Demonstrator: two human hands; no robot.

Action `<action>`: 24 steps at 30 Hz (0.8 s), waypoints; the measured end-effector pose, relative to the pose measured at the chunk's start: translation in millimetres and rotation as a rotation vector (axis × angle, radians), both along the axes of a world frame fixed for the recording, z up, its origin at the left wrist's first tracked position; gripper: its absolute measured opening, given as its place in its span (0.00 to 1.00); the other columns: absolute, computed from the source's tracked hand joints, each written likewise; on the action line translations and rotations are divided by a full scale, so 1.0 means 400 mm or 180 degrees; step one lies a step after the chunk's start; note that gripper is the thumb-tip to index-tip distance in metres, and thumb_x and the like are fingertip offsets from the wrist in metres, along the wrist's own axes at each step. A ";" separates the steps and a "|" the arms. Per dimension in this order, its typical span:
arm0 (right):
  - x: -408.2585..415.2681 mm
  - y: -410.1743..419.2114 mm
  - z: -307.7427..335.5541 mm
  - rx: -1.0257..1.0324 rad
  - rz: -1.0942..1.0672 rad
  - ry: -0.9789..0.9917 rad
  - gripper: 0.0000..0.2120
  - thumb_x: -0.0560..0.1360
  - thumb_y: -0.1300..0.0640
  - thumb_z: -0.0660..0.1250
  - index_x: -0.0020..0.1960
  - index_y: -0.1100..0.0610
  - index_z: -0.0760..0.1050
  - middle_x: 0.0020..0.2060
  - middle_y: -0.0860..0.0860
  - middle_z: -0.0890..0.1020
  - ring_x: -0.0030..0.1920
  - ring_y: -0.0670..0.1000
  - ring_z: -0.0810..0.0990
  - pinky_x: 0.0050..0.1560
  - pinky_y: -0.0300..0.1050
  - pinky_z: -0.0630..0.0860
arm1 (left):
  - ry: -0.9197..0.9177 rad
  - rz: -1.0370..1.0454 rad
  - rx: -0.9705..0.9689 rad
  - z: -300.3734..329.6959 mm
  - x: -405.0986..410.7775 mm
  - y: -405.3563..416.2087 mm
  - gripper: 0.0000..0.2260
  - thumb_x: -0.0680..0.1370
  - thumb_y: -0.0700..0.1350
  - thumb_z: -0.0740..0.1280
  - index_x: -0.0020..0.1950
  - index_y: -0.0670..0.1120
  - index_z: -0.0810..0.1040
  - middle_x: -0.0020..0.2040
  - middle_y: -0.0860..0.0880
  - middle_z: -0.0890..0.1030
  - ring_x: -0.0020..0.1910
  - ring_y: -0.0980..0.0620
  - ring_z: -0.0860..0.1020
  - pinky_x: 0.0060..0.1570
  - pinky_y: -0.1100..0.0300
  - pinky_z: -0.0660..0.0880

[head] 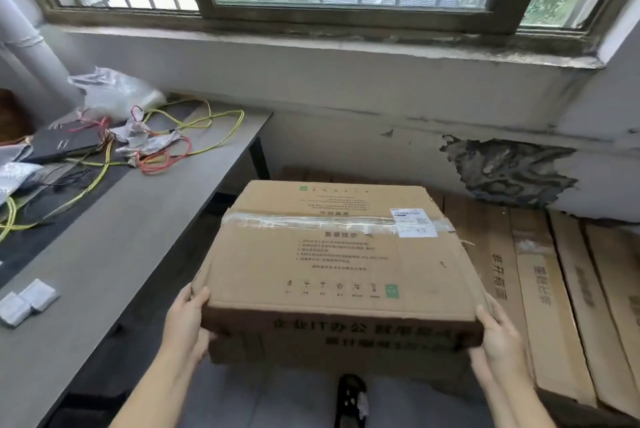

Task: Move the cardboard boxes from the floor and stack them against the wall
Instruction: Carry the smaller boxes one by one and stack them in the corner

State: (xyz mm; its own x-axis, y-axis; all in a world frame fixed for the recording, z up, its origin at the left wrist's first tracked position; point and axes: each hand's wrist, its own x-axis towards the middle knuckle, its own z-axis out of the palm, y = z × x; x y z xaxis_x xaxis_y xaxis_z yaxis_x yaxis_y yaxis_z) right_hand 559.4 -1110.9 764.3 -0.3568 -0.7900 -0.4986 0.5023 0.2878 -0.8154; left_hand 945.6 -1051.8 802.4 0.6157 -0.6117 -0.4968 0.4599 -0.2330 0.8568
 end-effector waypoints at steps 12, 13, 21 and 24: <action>0.198 -0.463 -0.168 0.0683 -0.0110 0.0169 0.10 0.79 0.58 0.61 0.57 0.48 0.76 0.65 0.46 0.76 0.64 0.51 0.74 0.59 0.54 0.70 | -0.0156 -0.0172 0.0296 -0.193 0.199 -0.610 0.09 0.81 0.37 0.56 0.55 0.48 0.73 0.47 0.50 0.77 0.42 0.52 0.74 0.40 0.53 0.69; 0.218 -0.473 -0.200 0.0773 -0.0117 0.0188 0.13 0.80 0.59 0.61 0.61 0.48 0.75 0.67 0.47 0.74 0.66 0.53 0.72 0.63 0.58 0.67 | -0.0164 -0.0172 0.0366 -0.225 0.217 -0.646 0.10 0.81 0.37 0.56 0.57 0.49 0.72 0.49 0.49 0.76 0.42 0.52 0.74 0.40 0.54 0.68; 0.324 -0.515 -0.345 0.1356 -0.0352 0.0376 0.20 0.79 0.66 0.59 0.70 0.56 0.69 0.67 0.54 0.73 0.63 0.55 0.74 0.67 0.56 0.68 | 0.0167 -0.0244 0.0962 -0.431 0.329 -0.746 0.19 0.82 0.36 0.52 0.71 0.49 0.65 0.62 0.45 0.73 0.53 0.46 0.75 0.52 0.44 0.71; 0.354 -0.565 -0.358 0.1367 -0.0401 0.0457 0.21 0.80 0.67 0.57 0.72 0.57 0.67 0.67 0.54 0.72 0.59 0.53 0.73 0.67 0.55 0.68 | 0.0253 -0.0273 0.1023 -0.454 0.362 -0.817 0.19 0.82 0.36 0.53 0.72 0.48 0.64 0.65 0.44 0.72 0.56 0.45 0.74 0.57 0.44 0.71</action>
State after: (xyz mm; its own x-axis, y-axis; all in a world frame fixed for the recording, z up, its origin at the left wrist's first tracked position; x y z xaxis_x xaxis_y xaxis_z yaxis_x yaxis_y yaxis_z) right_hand 701.0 -1336.8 621.0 -0.5261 -0.4690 -0.7094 0.4458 0.5583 -0.6997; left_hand 1090.4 -1378.7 621.0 0.5203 -0.4639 -0.7170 0.4894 -0.5261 0.6955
